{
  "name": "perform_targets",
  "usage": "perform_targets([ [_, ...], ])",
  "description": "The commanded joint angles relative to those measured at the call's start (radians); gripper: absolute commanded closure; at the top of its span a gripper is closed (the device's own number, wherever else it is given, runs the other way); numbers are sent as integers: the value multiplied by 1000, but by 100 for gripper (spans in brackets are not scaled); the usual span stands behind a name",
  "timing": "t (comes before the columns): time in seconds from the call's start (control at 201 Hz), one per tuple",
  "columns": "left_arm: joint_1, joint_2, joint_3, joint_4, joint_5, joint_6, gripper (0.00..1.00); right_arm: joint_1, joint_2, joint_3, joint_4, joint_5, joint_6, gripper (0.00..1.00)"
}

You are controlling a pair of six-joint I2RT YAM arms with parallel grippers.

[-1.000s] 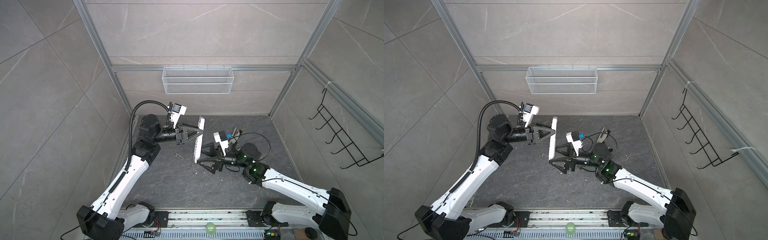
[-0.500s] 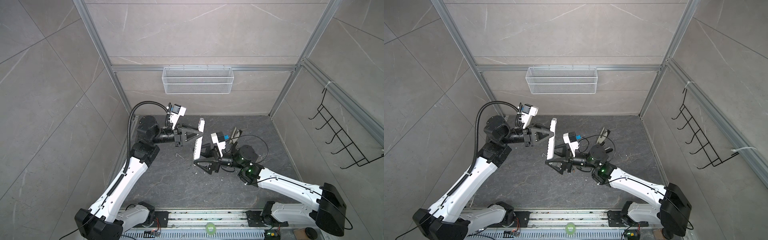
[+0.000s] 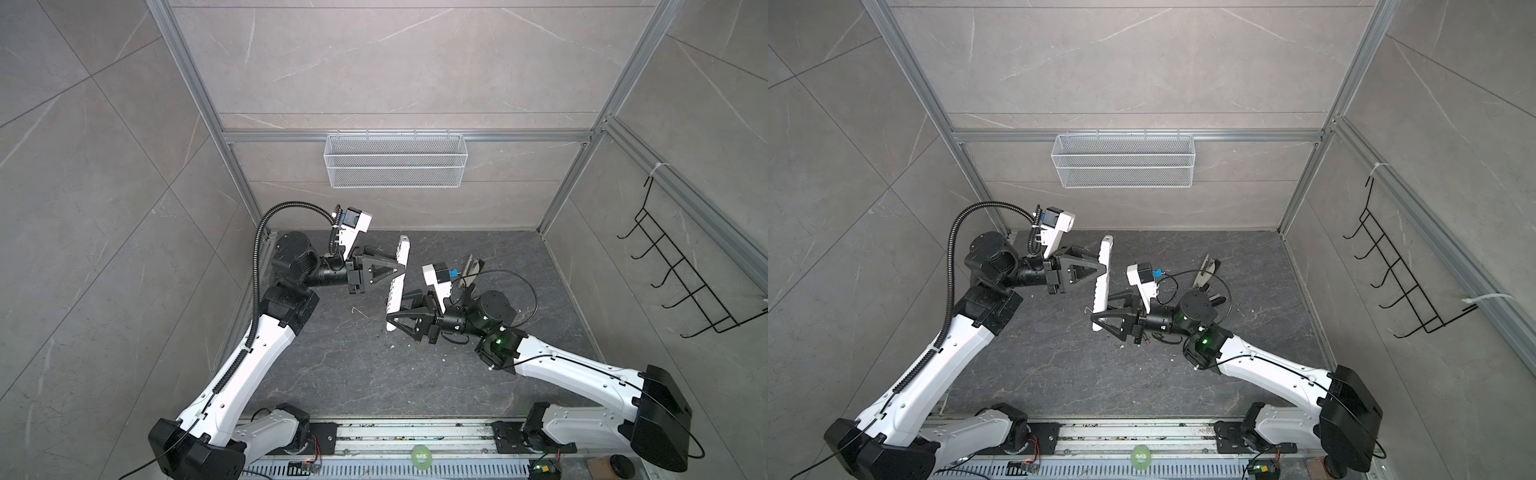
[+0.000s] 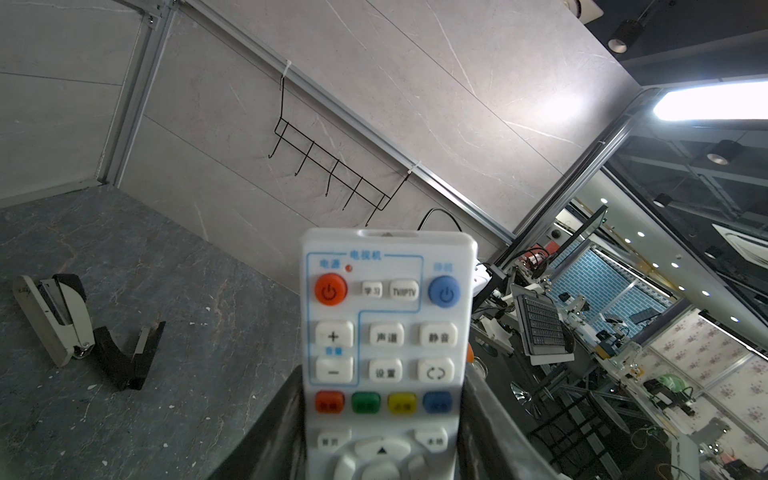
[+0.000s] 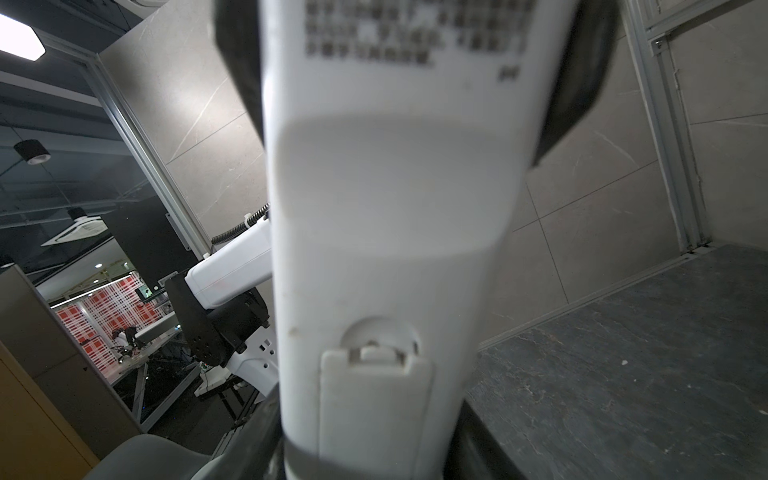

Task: Load the batteries into the remote control
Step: 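Grasp the remote's lower end with the right gripper near the battery cover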

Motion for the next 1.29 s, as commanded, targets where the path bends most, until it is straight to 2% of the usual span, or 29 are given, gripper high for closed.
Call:
perform_targets([
  [0.0, -3, -19, 5, 41, -5, -33, 100, 5, -2, 24, 26, 1, -29, 61],
  [0.11, -4, -18, 4, 27, -30, -21, 100, 6, -17, 24, -1, 11, -49, 70],
  [0.164, -4, -19, 9, -18, -61, 9, 82, 6, -27, 25, -25, 18, -64, 75],
  [0.234, -4, -20, 24, -107, -107, 67, 55, 6, -44, 30, -73, 34, -89, 79],
  [0.289, -4, -21, 37, -170, -138, 109, 40, 6, -60, 34, -127, 59, -114, 82],
  [0.373, -4, -25, 45, -234, -184, 150, 26, 6, -82, 50, -246, 127, -161, 86],
  [0.473, -4, -39, 59, -320, -251, 211, 19, 5, -97, 82, -396, 213, -214, 90],
  [0.617, -4, -61, 73, -438, -369, 291, 17, 5, -95, 134, -616, 387, -245, 92],
  [0.727, -5, -74, 54, -451, -433, 310, 19, 5, -80, 146, -718, 525, -231, 92],
  [1.1, -50, -49, -31, -348, -545, 278, 25, 12, -15, 172, -785, 618, -199, 95],
  [1.29, -112, -7, -22, -334, -642, 293, 35, 24, 15, 187, -792, 641, -193, 96],
])
